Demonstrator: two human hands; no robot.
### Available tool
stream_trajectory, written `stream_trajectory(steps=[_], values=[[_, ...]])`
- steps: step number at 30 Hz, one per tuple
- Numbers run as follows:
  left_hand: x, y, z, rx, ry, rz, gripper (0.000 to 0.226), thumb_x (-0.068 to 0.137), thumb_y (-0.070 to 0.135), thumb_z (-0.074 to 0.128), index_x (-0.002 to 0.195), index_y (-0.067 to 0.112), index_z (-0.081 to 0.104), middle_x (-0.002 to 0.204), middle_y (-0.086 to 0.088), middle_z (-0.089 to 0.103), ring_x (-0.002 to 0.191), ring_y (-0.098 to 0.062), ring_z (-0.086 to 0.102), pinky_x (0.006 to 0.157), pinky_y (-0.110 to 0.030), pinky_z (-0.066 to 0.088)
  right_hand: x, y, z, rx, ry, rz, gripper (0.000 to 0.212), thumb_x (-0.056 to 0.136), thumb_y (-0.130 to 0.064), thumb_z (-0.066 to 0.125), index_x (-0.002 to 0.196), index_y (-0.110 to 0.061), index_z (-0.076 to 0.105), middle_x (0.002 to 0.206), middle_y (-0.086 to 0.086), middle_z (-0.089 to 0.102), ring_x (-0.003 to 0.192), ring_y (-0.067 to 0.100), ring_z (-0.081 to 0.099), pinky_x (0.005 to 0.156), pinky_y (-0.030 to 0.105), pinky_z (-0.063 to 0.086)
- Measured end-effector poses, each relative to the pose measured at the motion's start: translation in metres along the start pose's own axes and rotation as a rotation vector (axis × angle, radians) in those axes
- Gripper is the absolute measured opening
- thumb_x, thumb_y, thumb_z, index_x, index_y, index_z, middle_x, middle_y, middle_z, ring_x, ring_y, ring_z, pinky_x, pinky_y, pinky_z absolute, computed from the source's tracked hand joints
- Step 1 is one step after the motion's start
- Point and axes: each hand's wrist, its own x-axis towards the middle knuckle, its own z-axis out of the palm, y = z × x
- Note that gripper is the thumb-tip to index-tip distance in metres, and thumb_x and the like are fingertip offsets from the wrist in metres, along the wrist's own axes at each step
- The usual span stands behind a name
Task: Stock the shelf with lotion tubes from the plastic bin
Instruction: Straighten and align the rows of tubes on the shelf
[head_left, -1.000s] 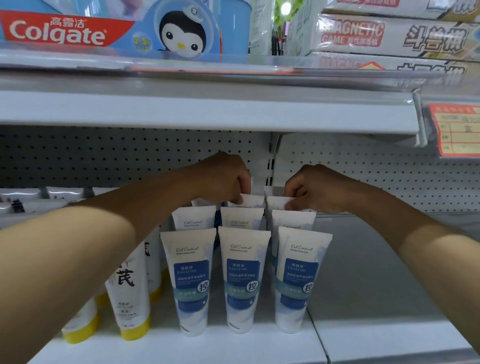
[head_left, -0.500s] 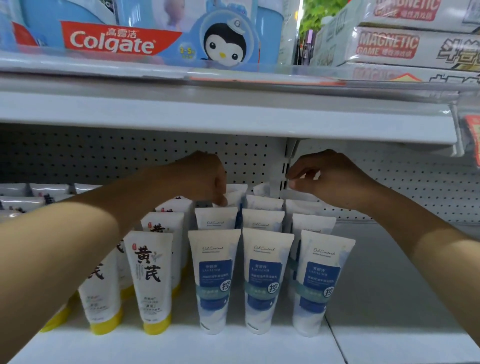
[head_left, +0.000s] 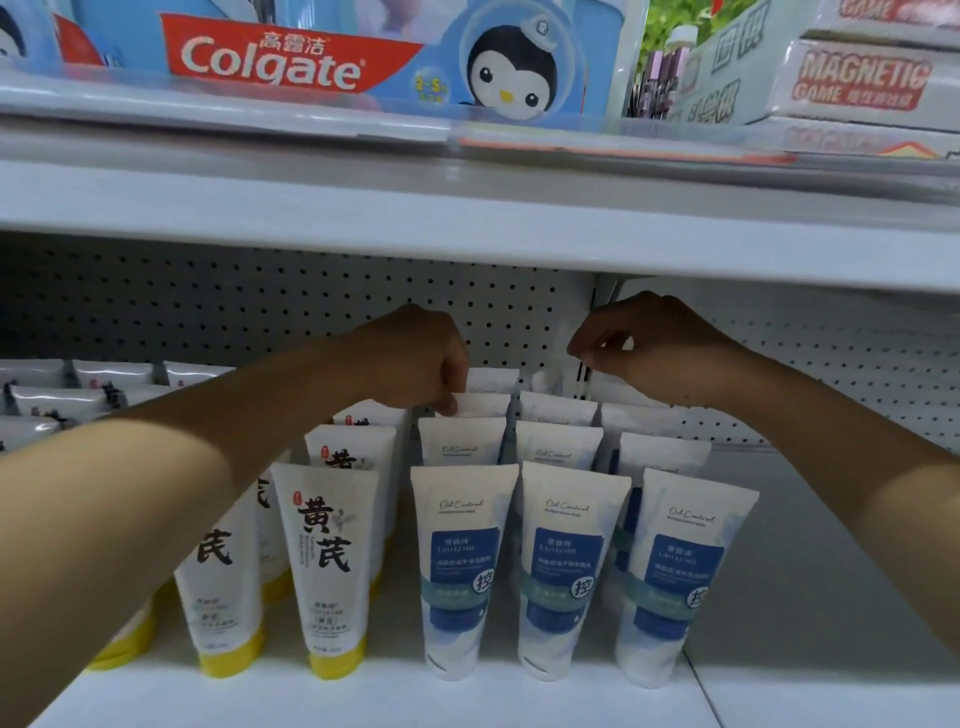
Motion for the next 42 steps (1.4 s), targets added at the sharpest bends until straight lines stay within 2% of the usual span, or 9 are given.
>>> stream_trajectory(steps=[7,10,15,20,24,28,34,38,42], values=[[0.011,-0.009,-0.010,-0.128,0.223,-0.018,0.017,0.088,0.016,0.060,0.100,0.012,0.071,0.108,-0.002,0.069,0.091,-0.009,0.058,0.084,-0.017,0.039,0.020,-0.001,0.006,-0.109,-0.131,-0.022,0.026,0.094,-0.011,0.049,0.116,-0.015,0.063,0.122,-0.001,0.060,0.106,0.012,0.054,0.077,0.007,0.039],[0.023,-0.009,-0.007,-0.105,0.154,-0.005,0.023,0.085,0.017,0.065,0.107,0.012,0.069,0.116,-0.001,0.066,0.102,-0.012,0.058,0.087,-0.016,0.036,0.032,-0.001,0.009,-0.168,-0.209,-0.016,0.033,0.096,-0.008,0.042,0.125,-0.013,0.057,0.133,0.002,0.054,0.120,0.017,0.050,0.093,0.015,0.035],[0.045,-0.005,0.009,-0.010,-0.035,-0.025,0.032,0.084,0.024,0.067,0.112,0.009,0.066,0.108,-0.002,0.065,0.085,-0.008,0.051,0.072,-0.016,0.042,0.047,0.003,0.018,-0.210,-0.337,-0.017,0.039,0.095,-0.002,0.041,0.131,-0.013,0.053,0.139,0.001,0.047,0.127,0.015,0.043,0.086,0.007,0.028],[0.050,-0.010,0.009,0.028,-0.104,0.011,0.016,0.084,0.023,0.067,0.089,0.007,0.066,0.067,0.004,0.050,0.061,-0.007,0.044,0.053,-0.015,0.033,0.053,0.004,0.026,-0.240,-0.409,-0.026,0.034,0.092,-0.016,0.055,0.125,-0.019,0.058,0.130,-0.004,0.054,0.118,0.012,0.049,0.088,0.014,0.036],[0.044,-0.015,0.006,0.026,-0.105,0.018,0.023,0.085,0.021,0.067,0.099,0.003,0.067,0.084,-0.001,0.059,0.070,-0.009,0.048,0.057,-0.013,0.036,0.055,0.003,0.031,-0.213,-0.374,-0.007,0.013,0.090,-0.019,0.058,0.097,-0.016,0.069,0.101,-0.006,0.062,0.100,0.015,0.053,0.078,0.019,0.042],[0.041,-0.017,0.007,0.015,-0.087,-0.010,0.027,0.085,0.021,0.066,0.106,0.005,0.067,0.093,-0.003,0.062,0.071,-0.007,0.049,0.057,-0.011,0.036,0.054,0.001,0.030,-0.239,-0.369,0.002,0.029,0.090,-0.024,0.059,0.113,-0.007,0.066,0.118,0.006,0.063,0.105,0.018,0.055,0.091,0.028,0.043],[0.043,-0.014,0.008,0.032,-0.065,-0.021,0.023,0.084,0.021,0.067,0.102,0.006,0.068,0.084,0.000,0.059,0.063,-0.004,0.046,0.055,-0.009,0.034,0.049,0.000,0.030,-0.201,-0.336,-0.015,0.024,0.088,-0.020,0.061,0.106,-0.006,0.069,0.106,0.005,0.065,0.086,0.012,0.053,0.068,0.018,0.041],[0.043,-0.013,0.008,0.039,-0.073,-0.043,0.029,0.085,0.021,0.066,0.111,0.007,0.065,0.107,-0.006,0.066,0.087,-0.014,0.056,0.073,-0.019,0.040,0.047,0.001,0.033,-0.198,-0.328,-0.014,0.025,0.088,-0.018,0.059,0.098,0.003,0.068,0.104,0.015,0.066,0.087,0.018,0.057,0.075,0.026,0.043],[0.042,-0.013,0.009,0.050,-0.074,-0.059,0.034,0.086,0.023,0.064,0.117,0.007,0.062,0.117,-0.007,0.063,0.105,-0.019,0.057,0.080,-0.018,0.037,0.046,0.003,0.033,-0.184,-0.348,-0.003,0.016,0.089,-0.019,0.059,0.079,-0.006,0.063,0.076,-0.003,0.058,0.079,0.012,0.050,0.064,0.018,0.038]])
